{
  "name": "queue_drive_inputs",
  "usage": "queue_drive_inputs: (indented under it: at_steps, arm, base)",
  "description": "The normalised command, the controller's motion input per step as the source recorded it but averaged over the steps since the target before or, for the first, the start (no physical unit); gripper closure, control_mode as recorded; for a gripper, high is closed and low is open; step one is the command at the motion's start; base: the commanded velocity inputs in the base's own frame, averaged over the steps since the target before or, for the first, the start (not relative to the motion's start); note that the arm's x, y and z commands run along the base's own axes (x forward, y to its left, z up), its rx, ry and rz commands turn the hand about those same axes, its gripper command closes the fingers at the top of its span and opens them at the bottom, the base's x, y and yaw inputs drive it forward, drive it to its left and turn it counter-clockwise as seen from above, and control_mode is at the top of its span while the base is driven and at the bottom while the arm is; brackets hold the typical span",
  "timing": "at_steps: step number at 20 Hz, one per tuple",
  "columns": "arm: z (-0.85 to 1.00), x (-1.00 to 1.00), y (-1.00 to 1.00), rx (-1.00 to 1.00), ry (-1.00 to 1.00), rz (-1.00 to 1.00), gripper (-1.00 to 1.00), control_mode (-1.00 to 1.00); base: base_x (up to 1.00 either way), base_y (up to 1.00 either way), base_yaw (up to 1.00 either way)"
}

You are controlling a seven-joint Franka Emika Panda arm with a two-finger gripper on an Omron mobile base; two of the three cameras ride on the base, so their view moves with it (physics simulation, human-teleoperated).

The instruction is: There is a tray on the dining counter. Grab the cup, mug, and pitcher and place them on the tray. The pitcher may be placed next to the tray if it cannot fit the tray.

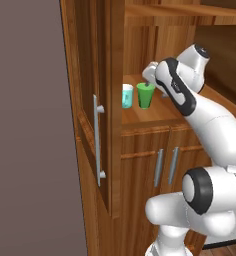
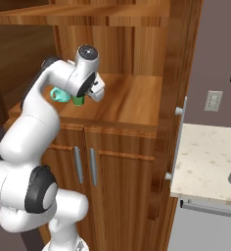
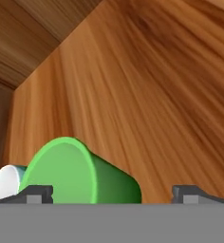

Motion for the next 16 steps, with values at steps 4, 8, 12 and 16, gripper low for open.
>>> queue_drive_inputs:
  at_steps: [4, 8, 12, 16]
  arm:
    - [-0.14, 0.18, 0.0, 0.0, 0.0, 0.0, -1.0, -1.0]
    - [-0.16, 0.21, 0.0, 0.0, 0.0, 0.0, -1.0, -1.0]
    - [-0.17, 0.09, 0.0, 0.0, 0.0, 0.0, -1.0, -1.0]
    - [-0.21, 0.01, 0.0, 0.0, 0.0, 0.0, -1.0, -1.0]
  base:
    - [0.0, 0.0, 0.0]
    - [0.0, 0.0, 0.0]
    - [0.0, 0.0, 0.0]
    - [0.0, 0.0, 0.0]
